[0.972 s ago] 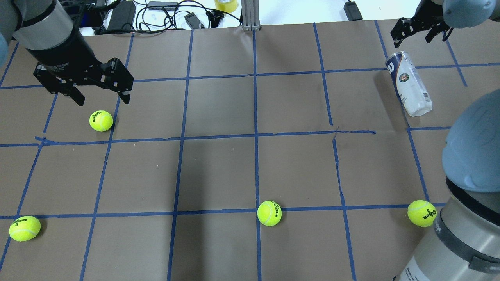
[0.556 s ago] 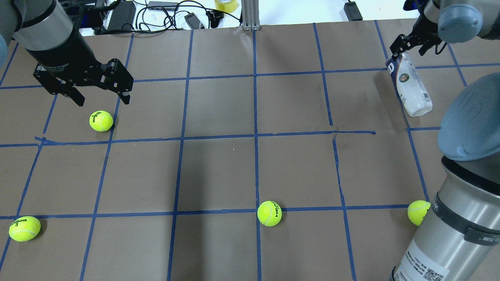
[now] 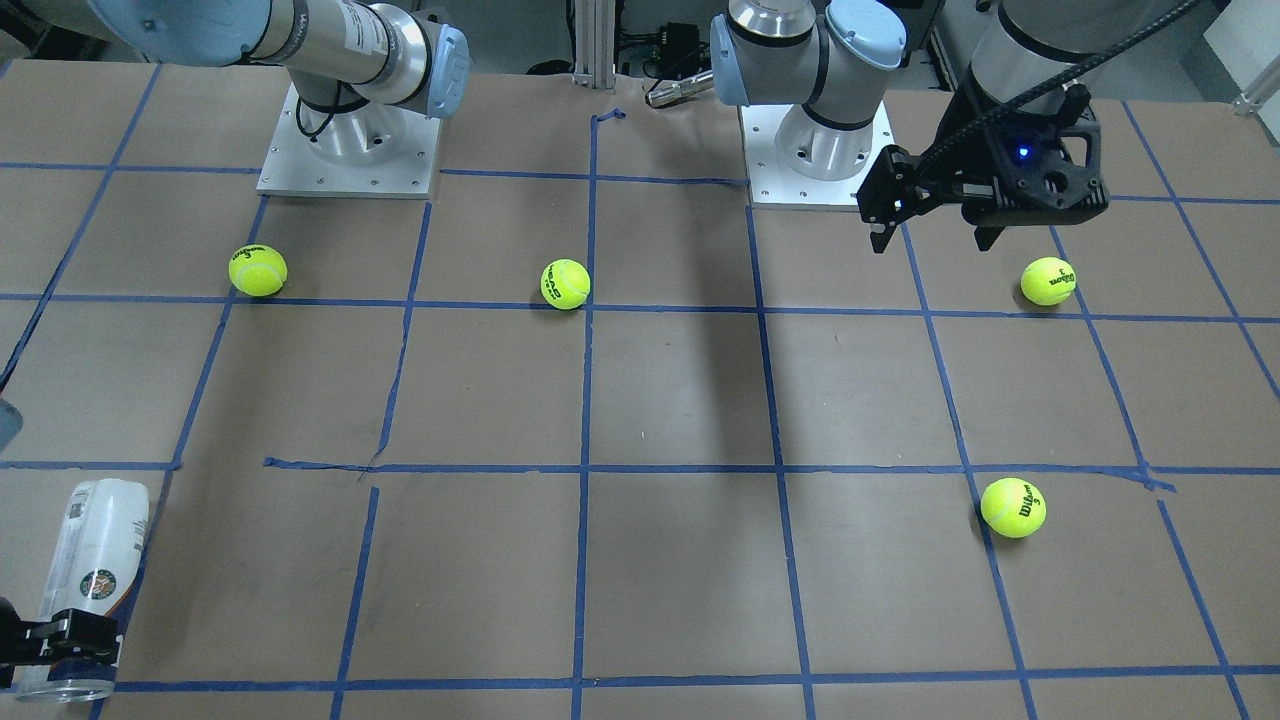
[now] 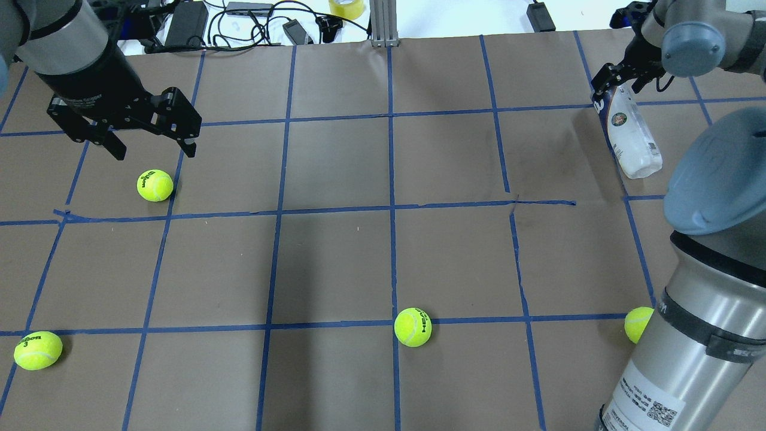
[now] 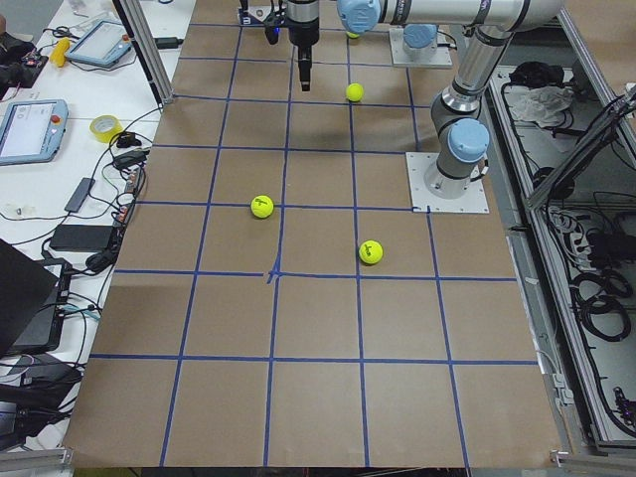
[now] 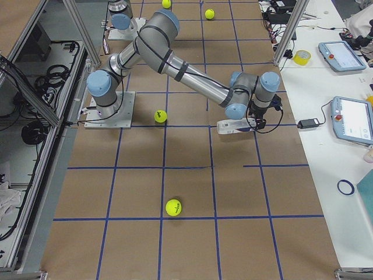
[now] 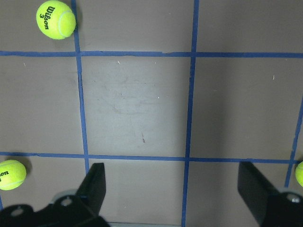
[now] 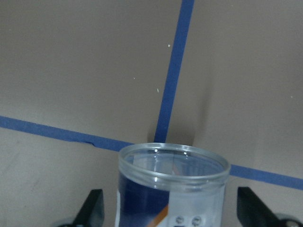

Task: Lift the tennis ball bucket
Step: 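Close the right gripper on the can's open end and lift it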

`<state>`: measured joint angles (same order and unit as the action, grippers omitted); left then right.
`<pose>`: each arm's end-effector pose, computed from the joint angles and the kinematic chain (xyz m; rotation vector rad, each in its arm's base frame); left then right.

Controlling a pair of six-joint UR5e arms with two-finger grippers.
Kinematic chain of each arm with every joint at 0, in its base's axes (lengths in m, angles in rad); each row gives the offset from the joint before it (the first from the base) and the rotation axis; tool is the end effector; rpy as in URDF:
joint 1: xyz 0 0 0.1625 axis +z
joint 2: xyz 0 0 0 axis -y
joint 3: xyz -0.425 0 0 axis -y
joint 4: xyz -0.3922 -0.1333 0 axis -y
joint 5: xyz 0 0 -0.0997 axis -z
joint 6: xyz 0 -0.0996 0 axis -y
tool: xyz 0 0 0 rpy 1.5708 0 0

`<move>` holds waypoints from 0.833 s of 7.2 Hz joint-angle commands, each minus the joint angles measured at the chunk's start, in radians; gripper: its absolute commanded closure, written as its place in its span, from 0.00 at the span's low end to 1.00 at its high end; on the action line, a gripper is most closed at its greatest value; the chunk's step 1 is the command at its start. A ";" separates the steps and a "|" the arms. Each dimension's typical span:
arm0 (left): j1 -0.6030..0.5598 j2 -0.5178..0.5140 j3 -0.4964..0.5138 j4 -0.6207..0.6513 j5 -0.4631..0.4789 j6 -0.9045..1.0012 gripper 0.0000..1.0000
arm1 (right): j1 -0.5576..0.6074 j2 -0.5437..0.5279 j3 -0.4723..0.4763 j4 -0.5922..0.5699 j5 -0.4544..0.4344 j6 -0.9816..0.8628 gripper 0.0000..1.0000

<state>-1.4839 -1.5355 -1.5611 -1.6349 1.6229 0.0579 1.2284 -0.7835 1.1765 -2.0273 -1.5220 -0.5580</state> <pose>-0.0864 -0.4839 0.5035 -0.0440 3.0905 0.0353 -0.1281 -0.7709 0.2193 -0.3384 3.1045 -0.1225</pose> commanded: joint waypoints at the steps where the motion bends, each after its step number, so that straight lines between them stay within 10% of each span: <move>1: 0.008 0.000 0.007 0.001 0.000 0.000 0.00 | 0.000 0.024 0.000 -0.028 0.003 0.000 0.00; 4: 0.013 -0.002 0.012 0.007 -0.006 0.000 0.00 | 0.000 0.030 0.000 -0.054 0.006 0.012 0.01; 6: 0.014 0.000 0.013 0.007 -0.005 0.000 0.00 | 0.000 0.027 0.002 -0.054 0.040 0.010 0.22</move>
<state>-1.4705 -1.5360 -1.5487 -1.6281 1.6181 0.0583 1.2287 -0.7551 1.1769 -2.0807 -1.4963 -0.5476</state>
